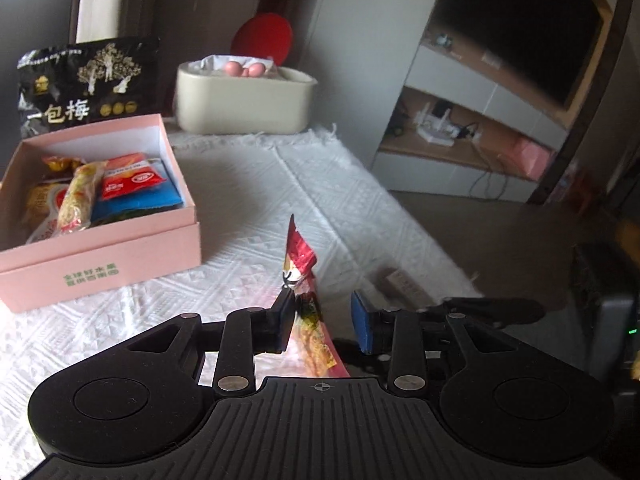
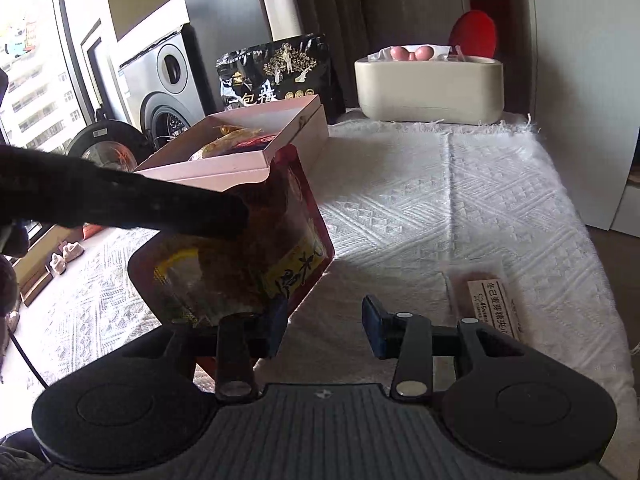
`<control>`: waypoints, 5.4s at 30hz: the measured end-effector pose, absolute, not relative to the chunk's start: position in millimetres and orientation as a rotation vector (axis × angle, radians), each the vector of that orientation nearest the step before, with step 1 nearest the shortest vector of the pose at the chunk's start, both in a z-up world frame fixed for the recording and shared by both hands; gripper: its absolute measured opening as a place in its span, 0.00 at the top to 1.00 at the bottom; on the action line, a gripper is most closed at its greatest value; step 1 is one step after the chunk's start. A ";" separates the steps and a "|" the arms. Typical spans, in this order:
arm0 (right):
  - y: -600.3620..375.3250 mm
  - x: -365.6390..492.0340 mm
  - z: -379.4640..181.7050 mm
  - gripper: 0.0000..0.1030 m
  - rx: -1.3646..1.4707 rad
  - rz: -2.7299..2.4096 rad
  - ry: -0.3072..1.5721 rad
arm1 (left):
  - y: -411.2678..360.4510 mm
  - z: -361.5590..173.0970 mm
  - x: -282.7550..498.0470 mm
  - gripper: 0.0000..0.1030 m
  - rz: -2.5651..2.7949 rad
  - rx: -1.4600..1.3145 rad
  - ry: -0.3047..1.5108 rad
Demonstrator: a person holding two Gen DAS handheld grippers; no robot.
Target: Organize snacks
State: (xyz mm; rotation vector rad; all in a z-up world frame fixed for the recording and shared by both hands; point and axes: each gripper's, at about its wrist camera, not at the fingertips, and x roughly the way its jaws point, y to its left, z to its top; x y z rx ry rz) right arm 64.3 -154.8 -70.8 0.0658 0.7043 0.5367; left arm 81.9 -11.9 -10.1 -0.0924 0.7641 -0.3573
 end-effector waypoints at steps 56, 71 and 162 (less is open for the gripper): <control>-116.7 25.0 22.3 0.61 -0.077 0.576 0.501 | 66.5 42.3 31.3 0.75 -0.181 -0.016 0.524; -95.4 57.8 6.2 0.61 -0.113 0.547 0.575 | 164.3 -10.2 206.5 0.73 -0.141 -0.455 0.595; -80.4 -7.0 -12.7 0.22 0.048 0.505 0.659 | 53.3 14.2 -59.6 0.84 0.032 -0.111 0.589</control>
